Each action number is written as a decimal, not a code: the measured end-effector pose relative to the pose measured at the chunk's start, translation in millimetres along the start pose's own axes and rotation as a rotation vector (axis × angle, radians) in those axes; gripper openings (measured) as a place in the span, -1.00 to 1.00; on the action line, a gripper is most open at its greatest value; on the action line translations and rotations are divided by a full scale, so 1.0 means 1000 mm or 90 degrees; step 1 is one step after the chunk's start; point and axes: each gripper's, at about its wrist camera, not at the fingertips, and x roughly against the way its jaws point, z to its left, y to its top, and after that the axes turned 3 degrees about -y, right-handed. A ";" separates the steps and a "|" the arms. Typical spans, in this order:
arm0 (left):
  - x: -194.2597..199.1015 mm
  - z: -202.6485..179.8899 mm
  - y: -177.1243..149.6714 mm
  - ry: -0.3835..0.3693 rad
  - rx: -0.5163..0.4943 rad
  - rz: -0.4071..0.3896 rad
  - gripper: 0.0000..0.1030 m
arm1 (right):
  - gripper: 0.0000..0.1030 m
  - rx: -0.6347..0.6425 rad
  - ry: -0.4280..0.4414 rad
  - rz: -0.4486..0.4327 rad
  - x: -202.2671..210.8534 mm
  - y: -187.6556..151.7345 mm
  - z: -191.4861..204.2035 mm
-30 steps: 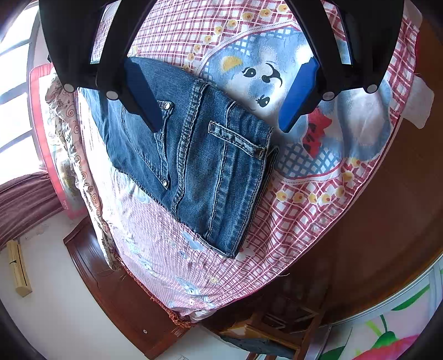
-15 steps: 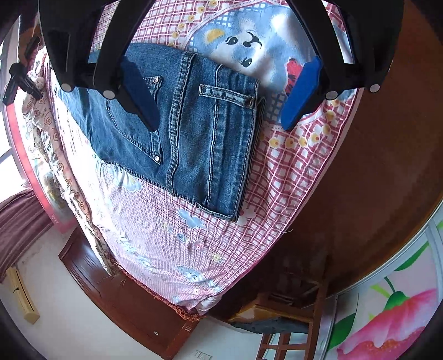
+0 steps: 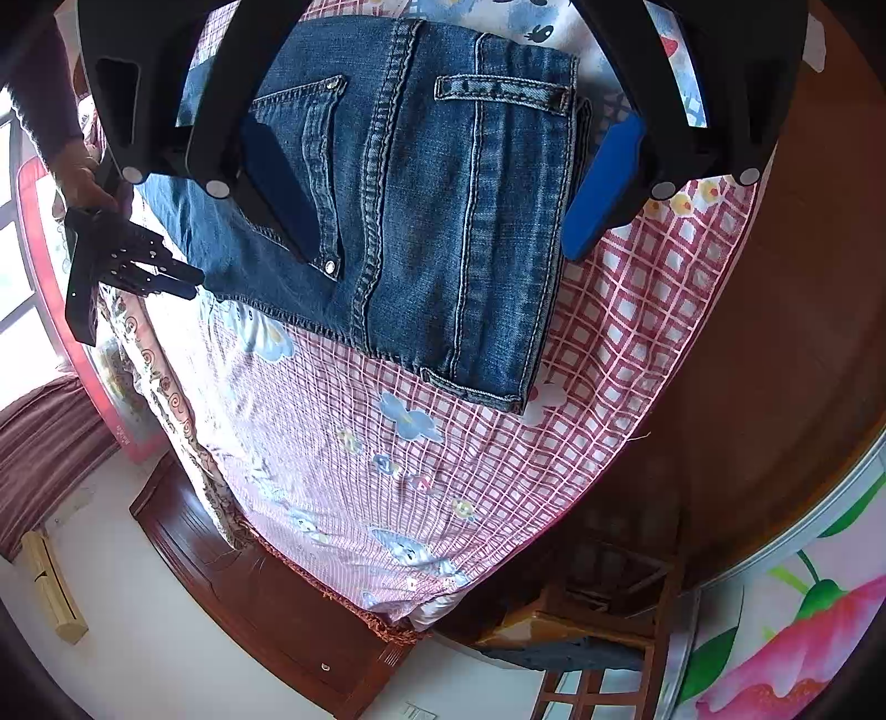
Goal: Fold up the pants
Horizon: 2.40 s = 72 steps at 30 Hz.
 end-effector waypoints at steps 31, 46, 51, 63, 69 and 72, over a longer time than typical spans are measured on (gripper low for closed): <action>-0.007 -0.059 -0.003 0.009 -0.084 -0.084 0.80 | -0.86 -0.010 0.005 -0.017 -0.021 0.020 0.003; -0.057 -0.026 -0.001 0.082 -0.096 -0.050 0.78 | -0.85 -0.483 0.011 -0.101 0.177 -0.217 -0.149; -0.063 -0.029 0.002 0.094 -0.118 -0.045 0.79 | -0.85 -0.612 -0.148 -0.045 0.218 -0.322 -0.179; -0.068 -0.038 -0.001 0.124 -0.146 -0.031 0.88 | -0.85 -0.586 -0.282 -0.015 0.182 -0.358 -0.237; -0.068 -0.039 -0.001 0.126 -0.148 -0.030 0.89 | -0.86 -0.561 -0.254 0.041 0.154 -0.352 -0.250; -0.068 -0.039 -0.001 0.124 -0.148 -0.030 0.90 | -1.00 -0.454 -0.366 0.099 0.154 -0.335 -0.239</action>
